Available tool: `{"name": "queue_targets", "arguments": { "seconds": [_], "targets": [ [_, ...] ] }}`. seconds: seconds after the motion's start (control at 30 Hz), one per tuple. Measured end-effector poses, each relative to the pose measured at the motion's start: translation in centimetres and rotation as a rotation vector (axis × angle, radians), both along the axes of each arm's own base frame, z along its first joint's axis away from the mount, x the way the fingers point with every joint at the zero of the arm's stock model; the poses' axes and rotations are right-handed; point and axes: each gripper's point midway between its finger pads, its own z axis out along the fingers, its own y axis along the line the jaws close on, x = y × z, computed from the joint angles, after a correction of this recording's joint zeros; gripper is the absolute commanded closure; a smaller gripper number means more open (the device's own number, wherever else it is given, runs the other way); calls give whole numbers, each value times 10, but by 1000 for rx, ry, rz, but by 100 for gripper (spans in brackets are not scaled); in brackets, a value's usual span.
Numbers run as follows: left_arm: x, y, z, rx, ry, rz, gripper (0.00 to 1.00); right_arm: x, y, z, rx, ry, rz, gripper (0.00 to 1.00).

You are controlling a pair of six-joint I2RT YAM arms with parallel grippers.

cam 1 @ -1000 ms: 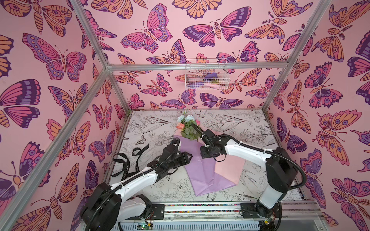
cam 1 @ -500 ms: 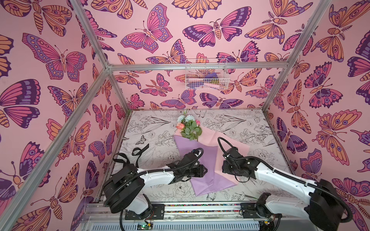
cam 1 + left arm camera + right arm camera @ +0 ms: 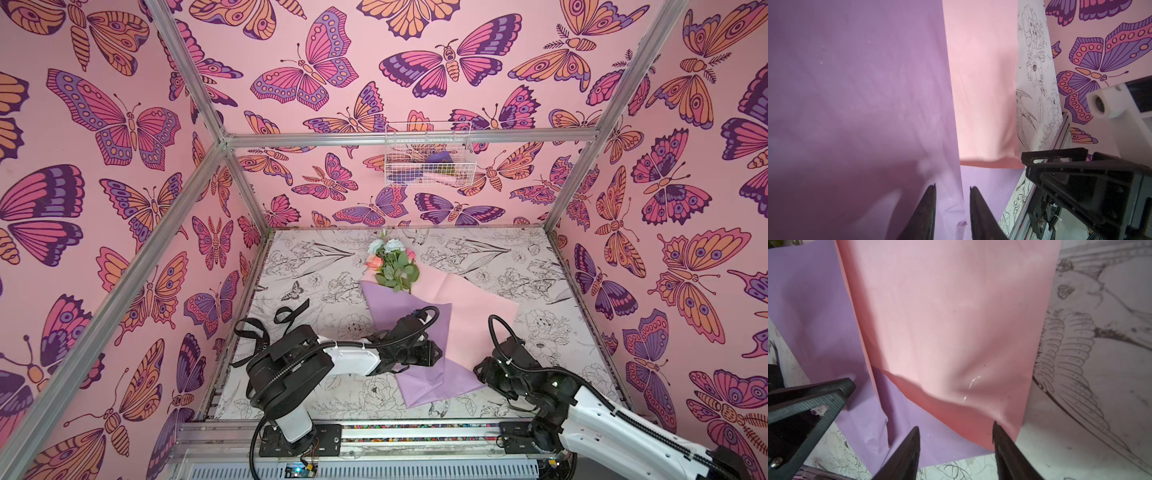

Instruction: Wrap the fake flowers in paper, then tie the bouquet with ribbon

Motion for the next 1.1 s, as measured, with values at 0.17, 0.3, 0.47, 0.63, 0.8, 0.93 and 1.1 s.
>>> {"name": "queue_targets", "arguments": {
  "seconds": [0.17,0.3,0.47,0.63,0.8,0.93,1.1],
  "targets": [
    [0,-4,-9,14,15,-6,69,-6,1,10,78,-5,-30,43],
    [-1,-2,-20,32,42,7,69,-12,0,11,110,15,-47,44],
    [-2,-1,-23,35,58,18,69,-23,0,2,105,57,-46,44],
    [-2,-1,-23,33,62,23,69,-26,0,-15,81,94,-49,44],
    [-2,-1,-24,28,58,23,69,-10,11,-15,104,31,-50,41],
    [-2,0,-24,27,57,22,69,12,18,-13,117,-74,-56,39],
    [-2,0,-24,27,55,20,69,31,19,-10,100,-200,-49,35]
  ]
}}
